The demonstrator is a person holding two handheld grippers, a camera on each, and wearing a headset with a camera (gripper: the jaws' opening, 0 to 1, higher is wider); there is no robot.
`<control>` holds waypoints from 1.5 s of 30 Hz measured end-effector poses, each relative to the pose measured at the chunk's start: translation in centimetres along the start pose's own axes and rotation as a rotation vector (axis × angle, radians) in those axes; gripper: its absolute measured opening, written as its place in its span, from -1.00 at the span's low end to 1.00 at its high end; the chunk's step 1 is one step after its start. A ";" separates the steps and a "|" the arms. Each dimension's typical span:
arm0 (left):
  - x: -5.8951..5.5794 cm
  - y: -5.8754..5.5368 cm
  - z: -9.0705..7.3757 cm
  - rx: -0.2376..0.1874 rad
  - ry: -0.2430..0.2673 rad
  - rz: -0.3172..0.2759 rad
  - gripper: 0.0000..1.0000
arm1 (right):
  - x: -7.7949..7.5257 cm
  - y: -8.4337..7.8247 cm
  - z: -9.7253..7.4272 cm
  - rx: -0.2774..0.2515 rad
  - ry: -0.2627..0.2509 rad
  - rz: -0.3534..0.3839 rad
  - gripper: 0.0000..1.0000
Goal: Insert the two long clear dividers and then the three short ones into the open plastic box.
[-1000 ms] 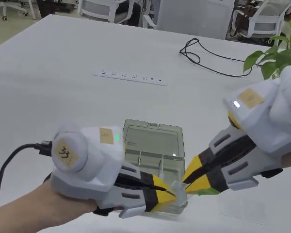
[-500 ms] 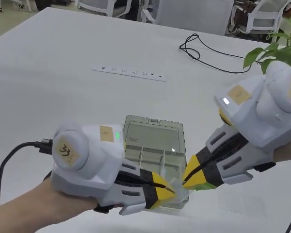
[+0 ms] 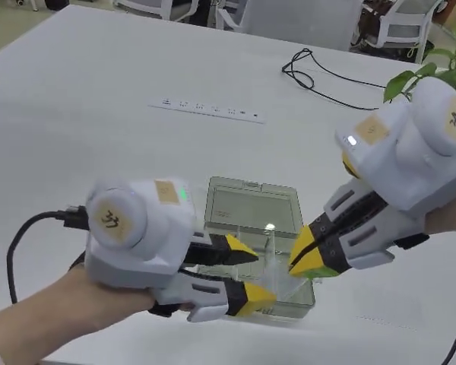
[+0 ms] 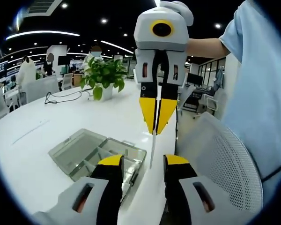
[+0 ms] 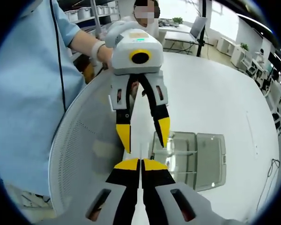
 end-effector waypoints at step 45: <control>4.0 -3.8 -6.8 0.046 0.282 -0.153 1.00 | -7.4 0.4 5.9 0.083 -0.074 0.105 -0.95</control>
Point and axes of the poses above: the centre of the closed fingertips' face, and the gripper's own axes: z roughly forward along the fingers, x roughly to its left, y roughly out of its top, the point moved 8 cm from there along -z, roughly backward along the fingers, and after that the axes turned 7 degrees about -x, right-handed, at the moved point
